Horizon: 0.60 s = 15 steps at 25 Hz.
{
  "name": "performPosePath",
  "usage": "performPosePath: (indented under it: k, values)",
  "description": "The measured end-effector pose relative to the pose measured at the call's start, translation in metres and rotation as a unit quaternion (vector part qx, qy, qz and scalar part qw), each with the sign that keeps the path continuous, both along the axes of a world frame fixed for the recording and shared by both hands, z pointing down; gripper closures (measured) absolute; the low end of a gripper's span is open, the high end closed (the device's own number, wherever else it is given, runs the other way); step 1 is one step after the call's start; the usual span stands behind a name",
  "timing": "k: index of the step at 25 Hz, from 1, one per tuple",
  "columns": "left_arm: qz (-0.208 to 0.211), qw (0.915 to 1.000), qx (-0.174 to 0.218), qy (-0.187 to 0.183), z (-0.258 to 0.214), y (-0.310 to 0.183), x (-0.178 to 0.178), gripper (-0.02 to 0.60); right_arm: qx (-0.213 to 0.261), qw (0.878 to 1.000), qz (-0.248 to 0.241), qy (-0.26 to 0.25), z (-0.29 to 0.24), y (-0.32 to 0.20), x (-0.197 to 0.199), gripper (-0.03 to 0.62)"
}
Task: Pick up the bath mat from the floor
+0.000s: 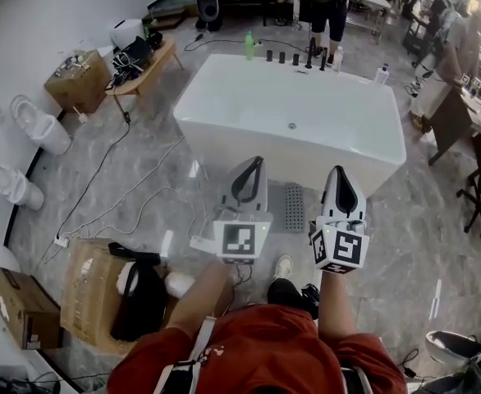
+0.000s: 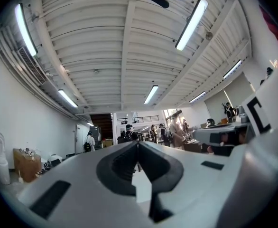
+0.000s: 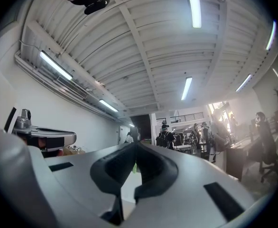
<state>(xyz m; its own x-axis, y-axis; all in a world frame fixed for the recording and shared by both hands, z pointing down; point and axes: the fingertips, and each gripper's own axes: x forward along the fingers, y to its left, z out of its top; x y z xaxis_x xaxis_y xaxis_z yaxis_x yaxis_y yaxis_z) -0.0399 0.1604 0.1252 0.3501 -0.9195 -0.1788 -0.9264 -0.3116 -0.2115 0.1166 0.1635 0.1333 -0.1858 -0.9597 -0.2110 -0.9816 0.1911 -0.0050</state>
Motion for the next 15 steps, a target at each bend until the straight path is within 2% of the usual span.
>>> performPosePath:
  k: [4,9,15]
  values:
    - [-0.014,0.9998,-0.013,0.000,0.005,-0.032,0.005,0.566,-0.005,1.000,-0.007,0.001,0.002,-0.033,0.006,0.580]
    - [-0.025,0.9995,-0.008,-0.017,-0.008,-0.076,0.021,0.566,0.002,1.000,-0.020,0.003,-0.007,-0.076,0.018,0.580]
    - [-0.028,0.9995,-0.008,-0.011,-0.015,-0.127,0.046,0.566,0.005,0.999,-0.049,0.010,-0.010,-0.131,0.026,0.582]
